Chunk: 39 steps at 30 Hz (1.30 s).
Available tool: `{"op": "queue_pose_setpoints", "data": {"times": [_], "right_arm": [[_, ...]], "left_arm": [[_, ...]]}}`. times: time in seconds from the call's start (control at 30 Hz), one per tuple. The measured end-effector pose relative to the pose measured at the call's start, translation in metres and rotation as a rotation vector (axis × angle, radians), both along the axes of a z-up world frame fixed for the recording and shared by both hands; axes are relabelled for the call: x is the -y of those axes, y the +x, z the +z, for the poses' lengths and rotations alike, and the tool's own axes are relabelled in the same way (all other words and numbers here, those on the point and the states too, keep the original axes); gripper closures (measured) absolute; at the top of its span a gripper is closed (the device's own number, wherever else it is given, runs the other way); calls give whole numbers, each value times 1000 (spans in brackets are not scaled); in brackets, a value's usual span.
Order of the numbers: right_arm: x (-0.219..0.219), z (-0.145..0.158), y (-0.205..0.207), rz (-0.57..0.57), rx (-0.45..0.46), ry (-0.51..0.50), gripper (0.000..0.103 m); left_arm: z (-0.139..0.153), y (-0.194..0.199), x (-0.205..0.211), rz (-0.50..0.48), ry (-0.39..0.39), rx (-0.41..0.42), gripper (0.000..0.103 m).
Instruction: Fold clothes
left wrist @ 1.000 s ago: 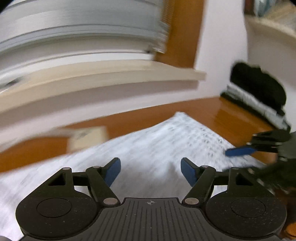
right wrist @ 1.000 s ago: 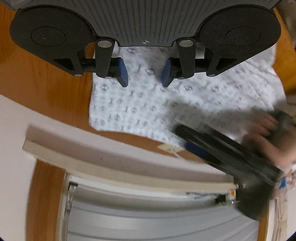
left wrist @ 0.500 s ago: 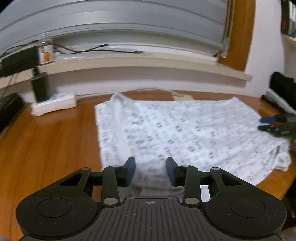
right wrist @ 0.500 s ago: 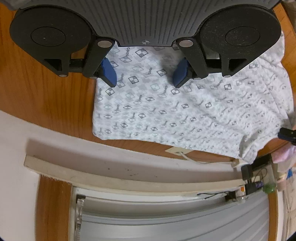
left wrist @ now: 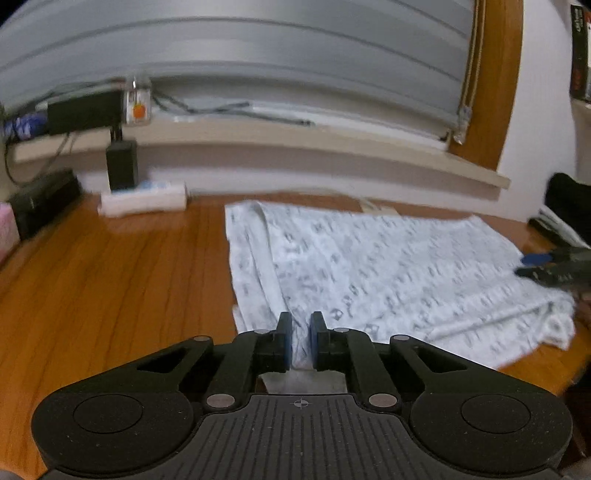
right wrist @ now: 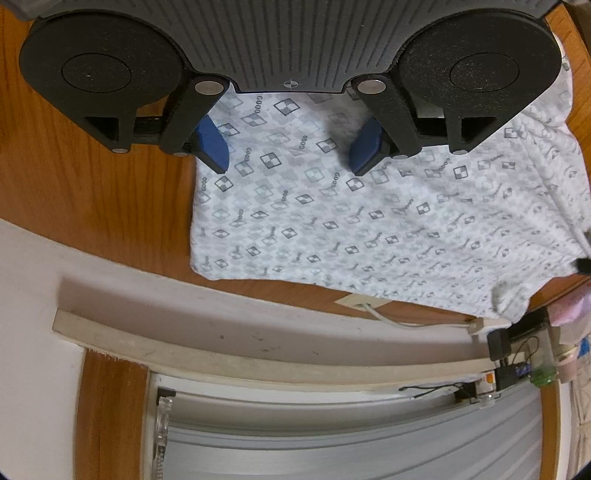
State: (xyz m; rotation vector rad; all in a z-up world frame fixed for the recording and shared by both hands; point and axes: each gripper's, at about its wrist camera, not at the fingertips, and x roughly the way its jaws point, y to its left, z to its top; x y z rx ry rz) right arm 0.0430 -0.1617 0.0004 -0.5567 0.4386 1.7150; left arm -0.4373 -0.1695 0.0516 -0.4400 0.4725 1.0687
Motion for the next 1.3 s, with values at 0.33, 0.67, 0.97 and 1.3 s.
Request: {"op": "queue_pose_setpoints", "data": {"times": [0.33,0.67,0.97,1.3], "right_arm": [[0,-1,1,0,0,1,31],[0,-1,1,2,2,1,31],[0,-1,2,4,6,3,30],[-2,-1,4,26,10,-6,31]], "left_arm": [[27,37,-34,-29,62,-84,49],[7,57,-101,21,42,-223,99],[22,40,-97,106,78,-203,59],[8,162,-76,-304,129,-268,57]]}}
